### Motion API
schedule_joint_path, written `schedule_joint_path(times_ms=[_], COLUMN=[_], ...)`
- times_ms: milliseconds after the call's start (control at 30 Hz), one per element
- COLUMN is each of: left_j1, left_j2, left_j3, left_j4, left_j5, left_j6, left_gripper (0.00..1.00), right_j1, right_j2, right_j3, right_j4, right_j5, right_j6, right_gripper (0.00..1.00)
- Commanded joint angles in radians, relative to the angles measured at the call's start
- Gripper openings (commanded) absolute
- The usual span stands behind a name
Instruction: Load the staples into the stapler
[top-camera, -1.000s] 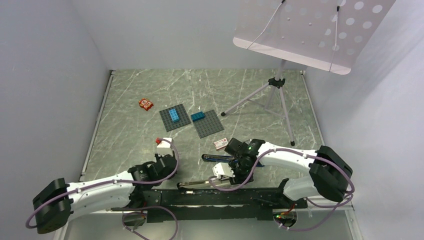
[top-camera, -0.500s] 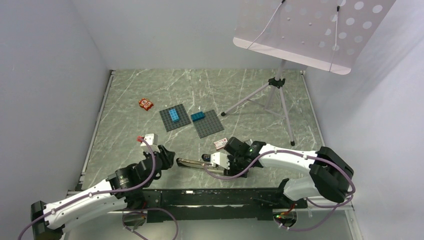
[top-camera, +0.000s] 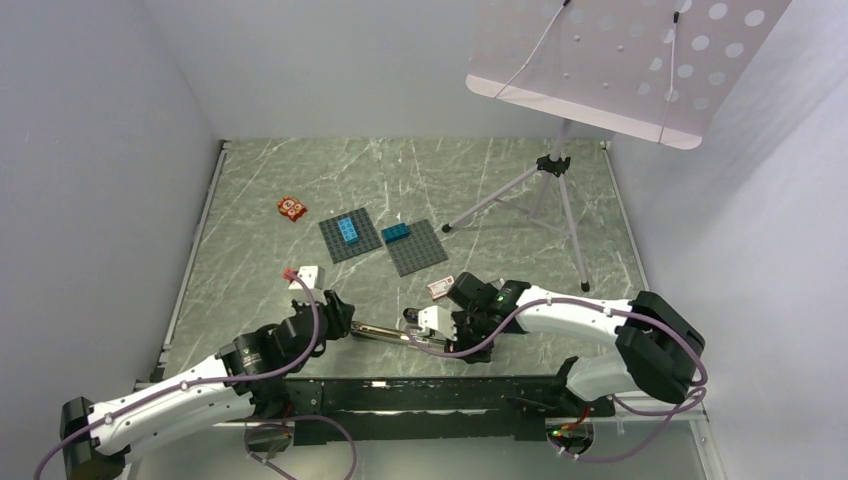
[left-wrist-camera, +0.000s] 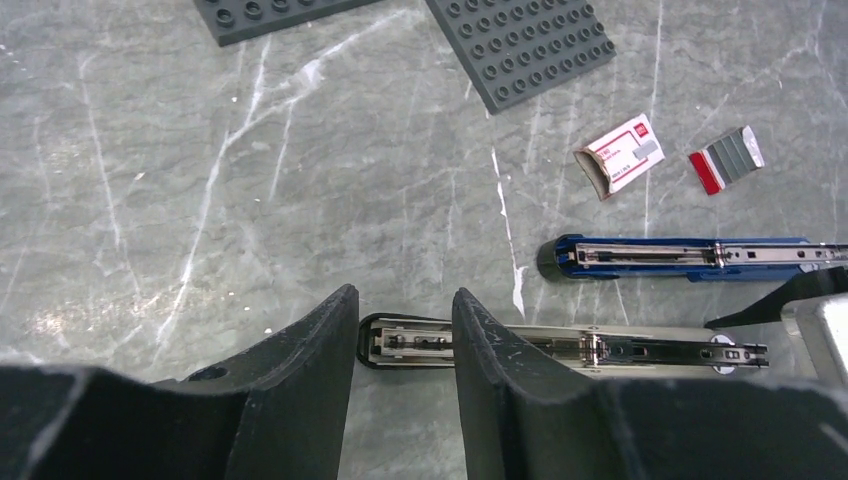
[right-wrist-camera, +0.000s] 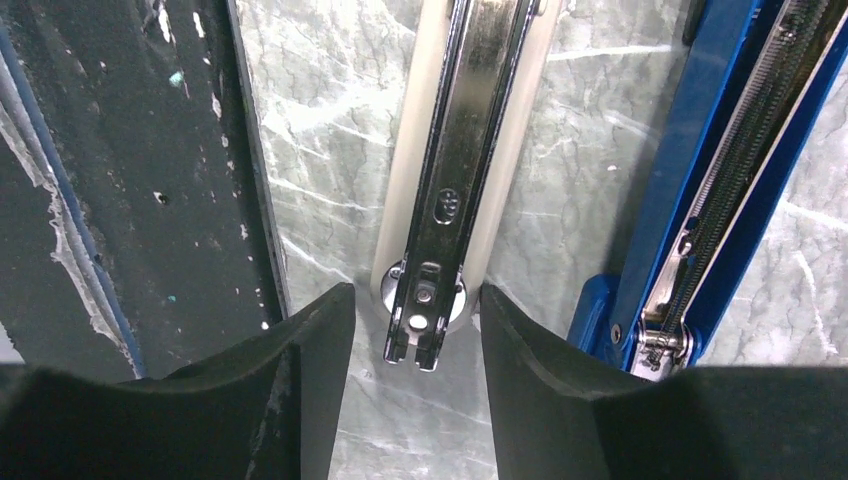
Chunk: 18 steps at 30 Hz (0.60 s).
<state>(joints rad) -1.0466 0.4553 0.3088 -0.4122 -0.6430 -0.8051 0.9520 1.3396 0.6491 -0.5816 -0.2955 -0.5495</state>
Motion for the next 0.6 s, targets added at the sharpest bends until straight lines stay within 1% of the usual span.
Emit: schedule_joint_path(times_ms=[0, 100, 167, 233, 300, 333, 400, 500, 567], left_j1=[0.003, 0.003, 0.003, 0.003, 0.003, 0.004, 0.006, 0.014, 0.02], left_j2=[0.019, 0.01, -0.006, -0.024, -0.039, -0.046, -0.052, -0.033, -0.011], left_j3=[0.035, 0.03, 0.033, 0.036, 0.036, 0.035, 0.032, 0.03, 0.027], left_j4=[0.069, 0.076, 0.076, 0.089, 0.115, 0.134, 0.166, 0.198, 0.222], left_j5=[0.052, 0.071, 0.088, 0.115, 0.142, 0.161, 0.194, 0.254, 0.299], left_j6=[0.036, 0.034, 0.044, 0.071, 0.096, 0.113, 0.146, 0.175, 0.194], left_gripper=[0.43, 0.43, 0.45, 0.52, 0.63, 0.67, 0.72, 0.77, 0.79], right_j1=[0.003, 0.003, -0.002, -0.025, -0.053, -0.069, -0.116, -0.225, -0.314], right_j2=[0.033, 0.031, 0.014, -0.008, -0.017, -0.015, -0.009, -0.015, -0.035], right_j3=[0.019, 0.027, 0.045, 0.067, 0.101, 0.117, 0.153, 0.211, 0.242], right_j4=[-0.025, -0.034, -0.049, -0.067, -0.091, -0.108, -0.143, -0.248, -0.283], right_j5=[-0.05, -0.065, -0.087, -0.129, -0.178, -0.203, -0.255, -0.414, -0.446], right_j6=[-0.004, -0.006, -0.008, -0.018, -0.045, -0.062, -0.1, -0.204, -0.248], right_gripper=[0.54, 0.56, 0.58, 0.58, 0.59, 0.59, 0.6, 0.61, 0.63])
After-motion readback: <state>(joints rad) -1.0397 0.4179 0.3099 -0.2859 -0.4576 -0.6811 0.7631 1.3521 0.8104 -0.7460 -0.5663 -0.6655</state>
